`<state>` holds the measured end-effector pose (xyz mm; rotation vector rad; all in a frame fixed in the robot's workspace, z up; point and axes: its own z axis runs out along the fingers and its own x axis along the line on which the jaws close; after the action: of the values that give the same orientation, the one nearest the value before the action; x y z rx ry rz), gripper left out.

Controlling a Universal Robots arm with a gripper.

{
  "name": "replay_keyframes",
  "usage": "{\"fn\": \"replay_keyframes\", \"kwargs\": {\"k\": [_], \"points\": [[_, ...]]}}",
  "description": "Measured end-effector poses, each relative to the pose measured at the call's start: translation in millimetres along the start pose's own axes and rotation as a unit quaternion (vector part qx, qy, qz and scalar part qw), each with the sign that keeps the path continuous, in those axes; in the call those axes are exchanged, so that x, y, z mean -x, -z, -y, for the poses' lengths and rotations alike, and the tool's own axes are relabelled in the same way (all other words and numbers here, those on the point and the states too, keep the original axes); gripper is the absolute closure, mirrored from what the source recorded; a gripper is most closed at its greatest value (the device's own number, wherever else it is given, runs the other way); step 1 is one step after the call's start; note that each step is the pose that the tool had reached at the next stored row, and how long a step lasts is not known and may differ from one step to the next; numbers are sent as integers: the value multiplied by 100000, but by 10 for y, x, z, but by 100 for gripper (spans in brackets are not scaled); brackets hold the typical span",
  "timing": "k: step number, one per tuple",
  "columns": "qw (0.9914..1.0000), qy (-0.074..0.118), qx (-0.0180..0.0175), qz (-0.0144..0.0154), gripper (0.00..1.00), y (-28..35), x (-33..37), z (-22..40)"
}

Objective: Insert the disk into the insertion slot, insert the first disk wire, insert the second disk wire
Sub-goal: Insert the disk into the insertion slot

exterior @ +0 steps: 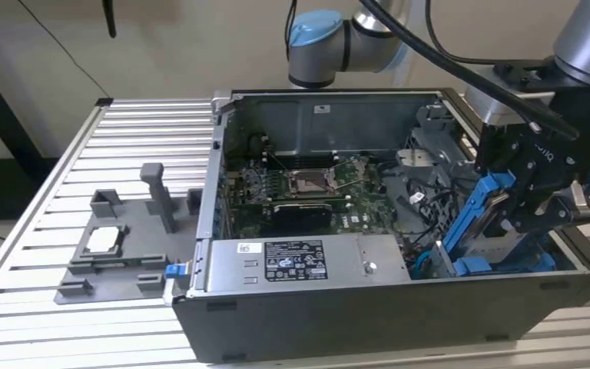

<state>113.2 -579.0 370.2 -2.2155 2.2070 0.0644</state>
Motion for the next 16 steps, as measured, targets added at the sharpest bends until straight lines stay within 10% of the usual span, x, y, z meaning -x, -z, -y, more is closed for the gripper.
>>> {"fn": "replay_keyframes", "kwargs": {"k": [10,16], "points": [[100000,3,1,10,59,1,0,0],[100000,3,-172,5,59,201,11,-4]]}}
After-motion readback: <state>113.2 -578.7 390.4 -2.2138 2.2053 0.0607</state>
